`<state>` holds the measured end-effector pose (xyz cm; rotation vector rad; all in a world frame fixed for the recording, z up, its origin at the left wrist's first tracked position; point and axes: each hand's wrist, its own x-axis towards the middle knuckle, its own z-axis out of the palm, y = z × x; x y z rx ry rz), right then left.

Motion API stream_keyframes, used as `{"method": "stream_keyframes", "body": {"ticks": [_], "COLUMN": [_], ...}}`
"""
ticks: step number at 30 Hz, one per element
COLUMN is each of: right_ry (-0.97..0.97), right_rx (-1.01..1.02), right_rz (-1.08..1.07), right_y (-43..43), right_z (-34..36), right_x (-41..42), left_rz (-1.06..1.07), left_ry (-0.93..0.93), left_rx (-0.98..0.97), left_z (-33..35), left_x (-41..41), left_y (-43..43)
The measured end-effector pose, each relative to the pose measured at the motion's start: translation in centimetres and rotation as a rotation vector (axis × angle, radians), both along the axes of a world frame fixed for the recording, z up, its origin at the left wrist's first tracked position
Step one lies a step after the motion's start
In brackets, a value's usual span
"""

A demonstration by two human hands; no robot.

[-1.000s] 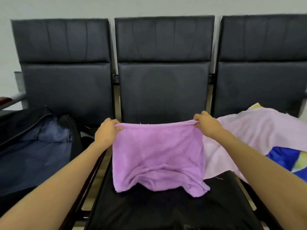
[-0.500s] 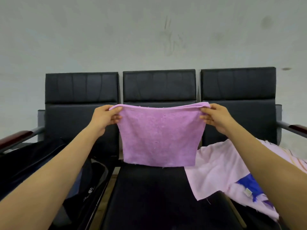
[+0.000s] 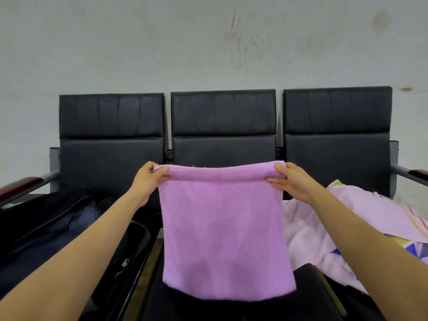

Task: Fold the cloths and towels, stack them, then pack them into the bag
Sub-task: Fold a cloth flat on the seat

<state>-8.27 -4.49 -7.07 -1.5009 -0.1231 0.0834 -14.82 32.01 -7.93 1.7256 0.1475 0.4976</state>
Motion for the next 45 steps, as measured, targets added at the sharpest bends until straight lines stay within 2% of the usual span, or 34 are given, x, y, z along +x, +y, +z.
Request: {"method": "stream_keyframes", "body": {"ticks": [7,12,15,20,24,28,35,43,45], "right_ry": [-0.194,-0.184,-0.043,0.307,0.464,0.514,0.336,0.327,0.298], "right_rx": [0.134,0.029,-0.145,-0.553,-0.662,-0.686,-0.630,-0.601,-0.653], "right_rz": [-0.019,-0.009,0.017,0.209,0.256,0.176,-0.062,-0.156,-0.170], "right_y": [0.7,0.3,-0.7,-2.4,-2.4,-2.0,-0.2,1.4,1.5], "right_z": [0.2,-1.7,-3.7,-7.9,-12.4,-16.4,-18.8,-20.4,-21.0], "right_x": [0.5,0.2,-0.3,-2.7,-4.0,-3.7,0.9,5.8,6.2], "left_rz": [0.044,0.057,-0.028,-0.292,-0.326,-0.181,0.032,0.169,0.197], "left_ry": [-0.140,-0.073,0.079,0.568,0.765,0.714,0.561,0.533,0.555], "left_rx": [0.027,0.056,0.043,0.219,0.310,0.333,0.150,0.083,0.143], "left_z": [0.1,-1.9,-3.4,-7.1,-12.2,-16.6,-18.6,-20.4,-21.0], "left_x": [0.3,-1.0,-2.7,-5.0,-5.1,-4.0,0.4,5.5,6.1], "left_y": [0.3,0.3,0.3,0.9,0.4,-0.2,-1.0,-1.4,-1.7]}}
